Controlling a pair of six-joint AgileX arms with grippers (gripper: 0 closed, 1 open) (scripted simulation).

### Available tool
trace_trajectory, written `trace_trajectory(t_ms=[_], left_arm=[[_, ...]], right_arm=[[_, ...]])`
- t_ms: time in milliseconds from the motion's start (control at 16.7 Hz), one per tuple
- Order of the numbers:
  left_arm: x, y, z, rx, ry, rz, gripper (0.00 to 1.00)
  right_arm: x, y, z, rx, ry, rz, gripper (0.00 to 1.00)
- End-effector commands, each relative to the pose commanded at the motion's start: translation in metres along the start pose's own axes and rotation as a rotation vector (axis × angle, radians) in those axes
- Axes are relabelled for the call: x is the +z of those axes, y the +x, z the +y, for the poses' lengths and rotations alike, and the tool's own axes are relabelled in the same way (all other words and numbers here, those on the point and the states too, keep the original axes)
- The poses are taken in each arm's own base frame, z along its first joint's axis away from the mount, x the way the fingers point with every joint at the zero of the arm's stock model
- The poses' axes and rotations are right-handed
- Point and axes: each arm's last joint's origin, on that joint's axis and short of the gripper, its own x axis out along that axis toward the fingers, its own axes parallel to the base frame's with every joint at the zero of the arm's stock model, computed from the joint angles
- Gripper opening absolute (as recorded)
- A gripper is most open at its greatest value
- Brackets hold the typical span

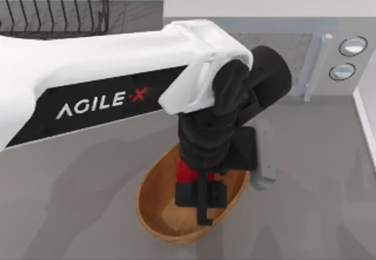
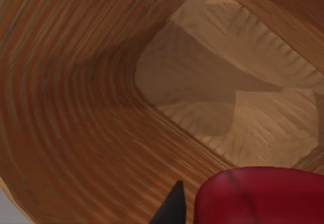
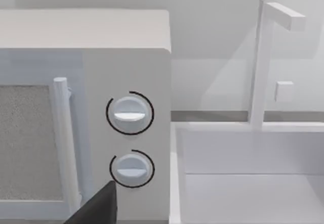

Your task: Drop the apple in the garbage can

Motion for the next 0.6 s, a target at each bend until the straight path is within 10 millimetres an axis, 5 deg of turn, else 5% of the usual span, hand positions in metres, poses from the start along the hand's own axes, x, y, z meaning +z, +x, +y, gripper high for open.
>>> trace_trajectory(t_ms=[120, 600], left_arm=[[0.0, 0.0, 0.0, 0.0, 0.0, 0.0, 0.0], [0.0, 0.0, 0.0, 0.0, 0.0, 0.0, 0.6]], right_arm=[[0.0, 0.0, 0.0, 0.0, 0.0, 0.0, 1.0], [0.0, 0.0, 0.0, 0.0, 0.0, 0.0, 1.0]])
